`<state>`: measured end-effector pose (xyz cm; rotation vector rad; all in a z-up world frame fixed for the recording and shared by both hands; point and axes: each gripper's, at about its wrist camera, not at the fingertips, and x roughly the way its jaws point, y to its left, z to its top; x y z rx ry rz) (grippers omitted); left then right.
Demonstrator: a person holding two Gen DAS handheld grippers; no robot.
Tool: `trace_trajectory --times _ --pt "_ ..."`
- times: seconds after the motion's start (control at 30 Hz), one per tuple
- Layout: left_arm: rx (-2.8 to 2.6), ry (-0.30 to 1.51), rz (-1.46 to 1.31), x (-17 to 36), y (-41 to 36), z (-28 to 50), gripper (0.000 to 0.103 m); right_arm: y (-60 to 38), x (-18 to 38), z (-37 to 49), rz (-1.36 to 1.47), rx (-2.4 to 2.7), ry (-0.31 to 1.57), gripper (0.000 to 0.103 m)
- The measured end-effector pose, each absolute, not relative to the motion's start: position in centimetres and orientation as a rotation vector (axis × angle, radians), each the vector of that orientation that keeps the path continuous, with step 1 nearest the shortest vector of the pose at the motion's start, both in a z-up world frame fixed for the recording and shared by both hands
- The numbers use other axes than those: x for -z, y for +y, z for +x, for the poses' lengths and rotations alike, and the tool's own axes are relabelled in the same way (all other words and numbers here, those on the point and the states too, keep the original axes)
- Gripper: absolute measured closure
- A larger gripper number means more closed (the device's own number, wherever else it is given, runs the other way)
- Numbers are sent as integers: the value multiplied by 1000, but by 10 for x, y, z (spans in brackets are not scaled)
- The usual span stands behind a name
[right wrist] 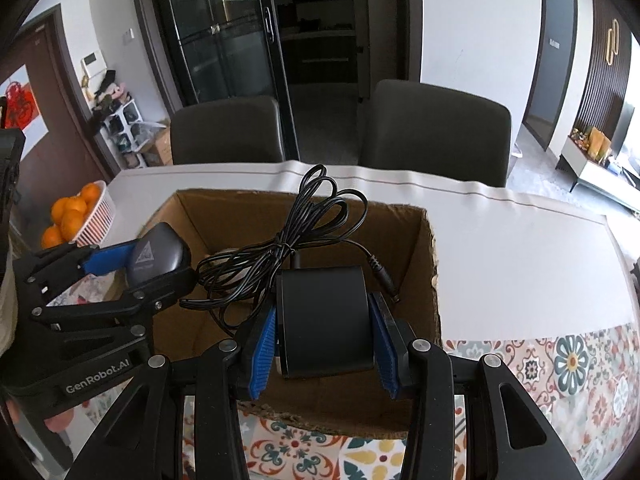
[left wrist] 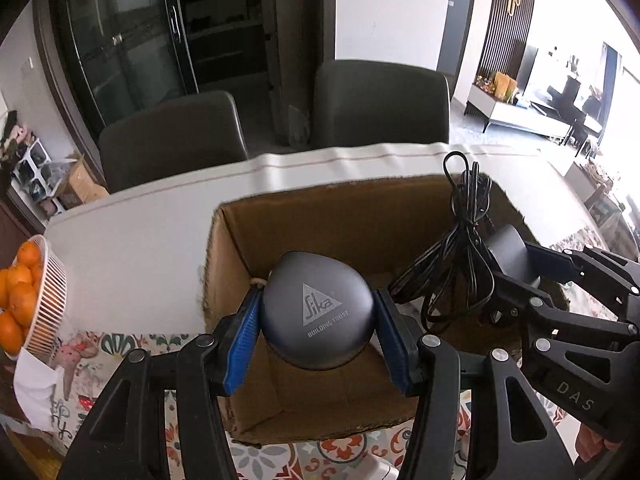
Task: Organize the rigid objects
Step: 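Carry the adapter and grey case over the box and open both grippers, then withdraw both tools from the box toward the remaining items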
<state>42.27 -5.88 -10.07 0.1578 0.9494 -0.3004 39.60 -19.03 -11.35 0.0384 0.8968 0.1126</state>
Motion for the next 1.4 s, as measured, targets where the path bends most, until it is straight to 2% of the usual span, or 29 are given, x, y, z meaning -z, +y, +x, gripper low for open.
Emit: trace_trajectory --times 0.13,0.27,0.3,0.4,0.67,0.77,1.0,1.4 --pt "296 956 168 105 -60 420 47 -192 120 397 35 -116 919 59" --pt "282 918 174 96 -59 415 37 -192 117 394 21 -117 896 58" --pt "276 909 174 94 -58 413 37 -191 113 395 14 -113 890 55" --pt "248 882 195 88 -56 410 33 -190 107 390 -3 -99 877 54" --pt "164 802 218 68 -48 385 11 -194 95 367 -9 -60 848 48" --pt "141 768 210 61 -46 372 1 -199 90 355 2 -39 835 41" --pt "114 719 205 48 -45 344 0 -204 76 326 10 -13 794 33" --pt "93 721 200 50 -45 299 0 -208 77 282 1 -5 767 31"
